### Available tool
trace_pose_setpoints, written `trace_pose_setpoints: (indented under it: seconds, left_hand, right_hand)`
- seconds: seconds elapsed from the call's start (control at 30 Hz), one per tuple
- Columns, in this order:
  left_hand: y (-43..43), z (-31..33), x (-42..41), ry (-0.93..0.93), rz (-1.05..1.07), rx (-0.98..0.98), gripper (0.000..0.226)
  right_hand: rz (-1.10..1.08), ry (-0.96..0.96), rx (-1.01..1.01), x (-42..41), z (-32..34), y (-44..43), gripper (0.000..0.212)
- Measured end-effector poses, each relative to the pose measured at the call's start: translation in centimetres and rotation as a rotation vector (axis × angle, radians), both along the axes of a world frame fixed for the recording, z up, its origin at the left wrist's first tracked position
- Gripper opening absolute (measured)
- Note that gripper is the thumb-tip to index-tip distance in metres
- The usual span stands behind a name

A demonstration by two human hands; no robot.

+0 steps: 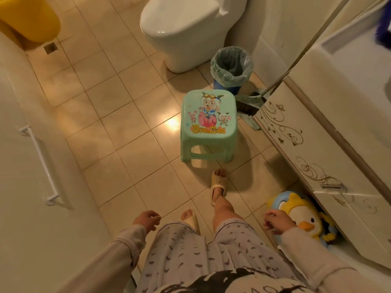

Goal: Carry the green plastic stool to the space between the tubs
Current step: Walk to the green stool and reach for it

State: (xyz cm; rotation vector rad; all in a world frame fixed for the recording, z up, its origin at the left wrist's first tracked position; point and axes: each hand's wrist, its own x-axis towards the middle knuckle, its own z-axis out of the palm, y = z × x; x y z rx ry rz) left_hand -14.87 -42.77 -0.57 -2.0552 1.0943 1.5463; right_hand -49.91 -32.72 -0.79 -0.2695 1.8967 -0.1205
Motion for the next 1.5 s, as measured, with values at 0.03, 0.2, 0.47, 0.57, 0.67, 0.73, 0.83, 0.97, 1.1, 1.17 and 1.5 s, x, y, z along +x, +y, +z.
trace_pose_setpoints:
  seconds: [0.03, 0.2, 0.47, 0.57, 0.67, 0.73, 0.83, 0.97, 1.1, 1.17, 1.5]
  left_hand:
    - [0.2, -0.1, -0.2, -0.021, 0.021, 0.029, 0.03]
    - [-0.7, 0.1, -2.5, -0.062, 0.117, 0.068, 0.03]
    - [-6.1, 1.0, -8.2, 0.0, 0.267, -0.03, 0.025]
    - [-7.8, 0.9, -10.0, 0.006, 0.243, -0.021, 0.018]
    - [-9.5, 0.6, -11.5, 0.006, 0.165, -0.015, 0.027]
    - [-10.7, 0.3, -12.2, 0.018, 0.12, -0.006, 0.028]
    - [-12.9, -0.5, -12.9, 0.032, 0.094, 0.004, 0.029]
    - [-16.3, -2.2, -13.4, 0.021, 0.048, 0.004, 0.03]
    - [-20.0, -5.1, -13.2, 0.003, -0.003, -0.011, 0.032]
    - [-22.1, -6.9, -13.1, -0.001, -0.026, -0.012, 0.035]
    - [-30.6, -19.4, -14.7, 0.014, 0.14, -0.296, 0.065]
  right_hand:
    - [0.024, -0.01, -0.014, -0.7, 0.1, -1.6, 0.01]
    - [0.092, -0.054, -0.095, -3.8, 1.0, -8.6, 0.019]
    - [0.28, -0.079, -0.098, -7.3, 1.6, -13.8, 0.013]
    - [0.274, -0.067, -0.066, -8.1, 1.1, -14.6, 0.014]
    - [0.262, -0.07, -0.015, -8.4, 0.5, -14.7, 0.013]
    - [0.242, -0.067, 0.015, -8.6, 0.1, -14.7, 0.012]
    - [0.222, -0.074, 0.059, -8.7, -0.6, -15.0, 0.01]
    - [0.219, -0.079, 0.09, -8.9, -2.4, -16.4, 0.011]
    - [0.244, -0.076, 0.101, -9.0, -5.6, -19.7, 0.025]
    - [0.229, -0.06, 0.076, -8.9, -7.9, -22.1, 0.023]
    - [-0.249, 0.12, -0.263, -7.2, -19.6, -34.4, 0.05]
